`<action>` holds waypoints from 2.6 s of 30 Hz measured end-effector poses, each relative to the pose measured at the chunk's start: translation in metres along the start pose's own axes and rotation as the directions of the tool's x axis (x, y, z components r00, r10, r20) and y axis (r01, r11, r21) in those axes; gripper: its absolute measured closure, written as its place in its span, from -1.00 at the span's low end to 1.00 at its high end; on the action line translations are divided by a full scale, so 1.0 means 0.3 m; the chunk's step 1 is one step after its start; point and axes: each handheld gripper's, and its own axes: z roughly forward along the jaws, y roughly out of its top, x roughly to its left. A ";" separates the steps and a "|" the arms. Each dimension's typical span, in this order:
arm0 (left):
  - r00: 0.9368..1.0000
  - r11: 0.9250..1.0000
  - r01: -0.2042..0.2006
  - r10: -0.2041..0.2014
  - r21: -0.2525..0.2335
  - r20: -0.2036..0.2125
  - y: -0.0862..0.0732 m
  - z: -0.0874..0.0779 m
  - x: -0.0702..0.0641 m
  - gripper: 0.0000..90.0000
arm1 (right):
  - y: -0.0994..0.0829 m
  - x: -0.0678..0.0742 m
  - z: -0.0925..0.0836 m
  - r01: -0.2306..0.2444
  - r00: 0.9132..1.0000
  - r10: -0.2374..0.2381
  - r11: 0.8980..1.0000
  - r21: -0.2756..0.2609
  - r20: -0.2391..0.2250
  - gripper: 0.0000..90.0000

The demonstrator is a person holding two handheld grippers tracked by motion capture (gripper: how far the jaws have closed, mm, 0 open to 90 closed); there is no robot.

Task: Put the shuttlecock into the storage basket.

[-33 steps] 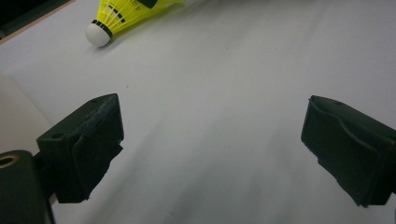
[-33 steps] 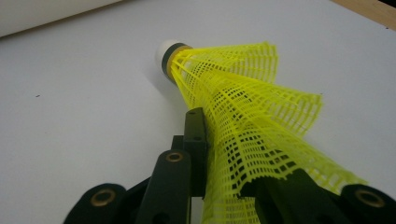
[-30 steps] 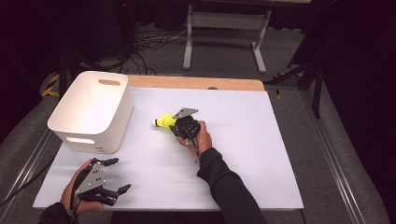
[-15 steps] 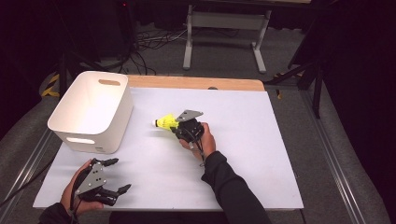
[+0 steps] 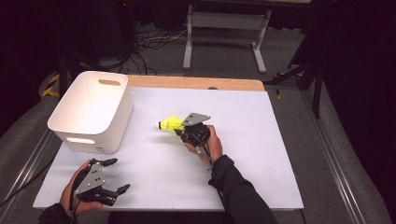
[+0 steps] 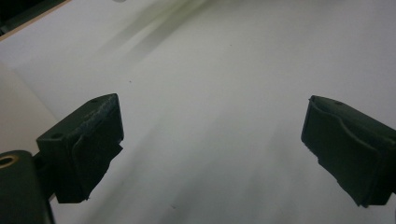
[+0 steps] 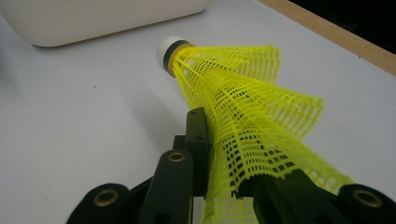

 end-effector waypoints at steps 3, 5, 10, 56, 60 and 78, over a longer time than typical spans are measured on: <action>1.000 1.000 -0.006 0.006 0.004 -0.002 0.001 0.001 -0.001 -0.86 | -0.009 0.005 -0.021 0.006 1.000 -0.006 1.000 -0.007 -0.001 0.80; 1.000 1.000 -0.005 0.005 0.010 -0.005 0.000 0.002 -0.001 -0.86 | -0.021 0.010 -0.040 0.008 1.000 -0.008 1.000 -0.014 -0.005 0.80; 1.000 1.000 0.000 0.000 0.010 -0.002 -0.001 0.008 -0.004 -0.86 | -0.049 0.023 -0.085 0.020 0.999 -0.020 1.000 -0.022 -0.027 0.81; 0.992 0.995 -0.065 0.057 0.074 0.109 0.253 0.321 -0.008 -0.48 | -0.053 0.204 -0.203 0.244 0.952 -0.234 0.970 0.025 -0.197 0.81; 0.991 0.993 -0.070 0.059 0.090 0.117 0.263 0.341 -0.007 -0.38 | -0.043 0.220 -0.196 0.286 0.941 -0.271 0.957 0.050 -0.200 0.80; 0.984 0.991 -0.082 0.063 0.108 0.165 0.301 0.402 -0.022 -0.05 | 0.011 0.256 -0.182 0.361 0.912 -0.335 0.930 0.075 -0.236 0.69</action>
